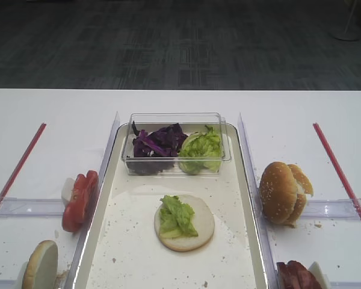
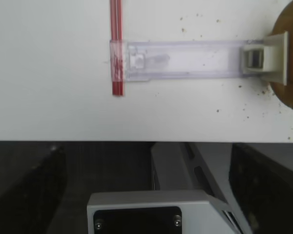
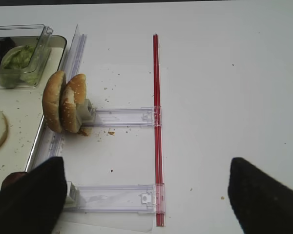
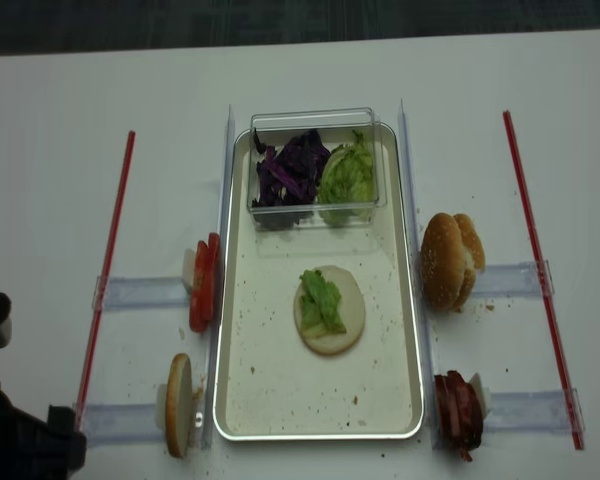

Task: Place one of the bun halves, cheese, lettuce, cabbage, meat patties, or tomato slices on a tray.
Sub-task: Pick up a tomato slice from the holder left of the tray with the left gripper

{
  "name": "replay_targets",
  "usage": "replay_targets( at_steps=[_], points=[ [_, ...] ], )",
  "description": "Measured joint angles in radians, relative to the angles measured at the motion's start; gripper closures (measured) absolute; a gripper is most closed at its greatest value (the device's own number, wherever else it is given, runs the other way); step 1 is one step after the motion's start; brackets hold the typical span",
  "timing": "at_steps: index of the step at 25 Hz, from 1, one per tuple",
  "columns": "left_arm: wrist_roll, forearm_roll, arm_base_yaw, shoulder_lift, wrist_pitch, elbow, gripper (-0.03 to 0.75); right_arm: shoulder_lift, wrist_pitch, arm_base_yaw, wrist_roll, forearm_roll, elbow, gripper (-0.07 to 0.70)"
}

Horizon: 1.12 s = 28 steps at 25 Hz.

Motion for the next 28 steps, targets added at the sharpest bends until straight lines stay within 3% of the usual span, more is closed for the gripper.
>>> replay_targets(
  at_steps=[4, 13, 28],
  points=[
    [0.002, 0.000, 0.000, 0.114, -0.010, 0.000, 0.097, 0.000, 0.000, 0.000, 0.000, 0.000, 0.000, -0.048],
    [-0.017, 0.021, 0.000, 0.189, -0.063, -0.045, 0.097, 0.000, 0.000, 0.000, 0.000, 0.000, 0.000, -0.048],
    [-0.019, 0.026, 0.000, 0.708, -0.136, -0.452, 0.097, 0.000, 0.000, 0.000, 0.000, 0.000, 0.000, -0.048]
  ],
)
